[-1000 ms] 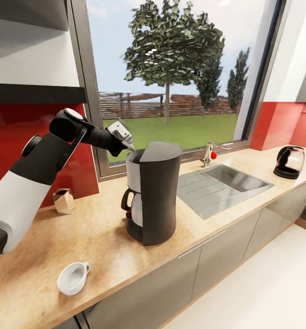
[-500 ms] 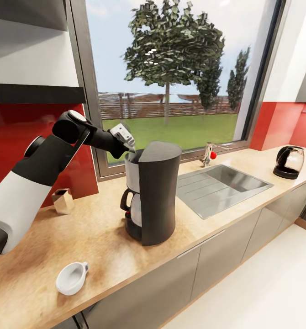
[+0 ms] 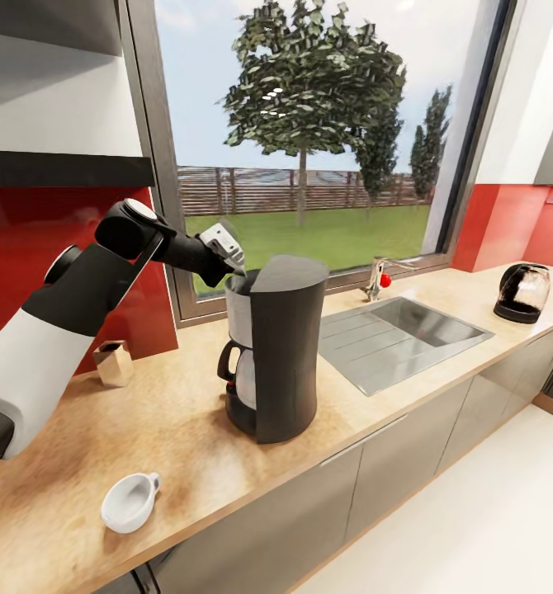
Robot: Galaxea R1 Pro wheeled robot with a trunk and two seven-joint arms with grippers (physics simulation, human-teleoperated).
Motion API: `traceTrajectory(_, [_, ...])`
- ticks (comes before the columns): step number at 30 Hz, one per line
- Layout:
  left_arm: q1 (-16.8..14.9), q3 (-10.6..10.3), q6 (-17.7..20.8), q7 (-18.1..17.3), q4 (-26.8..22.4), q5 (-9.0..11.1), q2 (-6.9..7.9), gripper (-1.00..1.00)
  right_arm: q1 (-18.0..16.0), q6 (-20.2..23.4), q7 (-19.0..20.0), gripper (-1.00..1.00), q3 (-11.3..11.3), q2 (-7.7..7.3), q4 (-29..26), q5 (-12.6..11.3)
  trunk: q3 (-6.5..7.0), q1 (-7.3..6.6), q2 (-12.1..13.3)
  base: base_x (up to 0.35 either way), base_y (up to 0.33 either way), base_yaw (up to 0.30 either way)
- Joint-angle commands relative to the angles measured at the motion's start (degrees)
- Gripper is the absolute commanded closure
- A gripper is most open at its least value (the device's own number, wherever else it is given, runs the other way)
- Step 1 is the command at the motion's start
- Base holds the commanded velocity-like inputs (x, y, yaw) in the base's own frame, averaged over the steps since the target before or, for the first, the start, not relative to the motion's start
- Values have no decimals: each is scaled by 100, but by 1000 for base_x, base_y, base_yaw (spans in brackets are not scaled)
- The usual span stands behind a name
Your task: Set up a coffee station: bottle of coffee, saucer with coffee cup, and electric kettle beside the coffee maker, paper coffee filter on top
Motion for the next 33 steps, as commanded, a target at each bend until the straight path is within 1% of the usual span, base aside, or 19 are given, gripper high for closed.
traceTrajectory(1, [-7, -5, 11, -64, -26, -66, 0, 100, -4, -18, -1, -100, 16, -2, 3, 2, -7, 0, -5, 0, 0, 0])
traceTrajectory(7, [-7, -5, 14, -66, -165, -66, -17, 100, -4, -19, -1, -100, 16, -2, 3, 2, -7, 0, -5, 0, 0, 0])
traceTrajectory(24, [-7, -5, 14, -66, -181, -66, -23, 100, -4, -16, -1, -100, 16, -2, 3, 2, -9, 0, -5, 0, 0, 0])
traceTrajectory(33, [-7, -14, 14, -74, -194, -60, -31, 100, -4, -16, -1, -100, 16, -2, 3, 2, -51, 0, -5, 0, 0, 0])
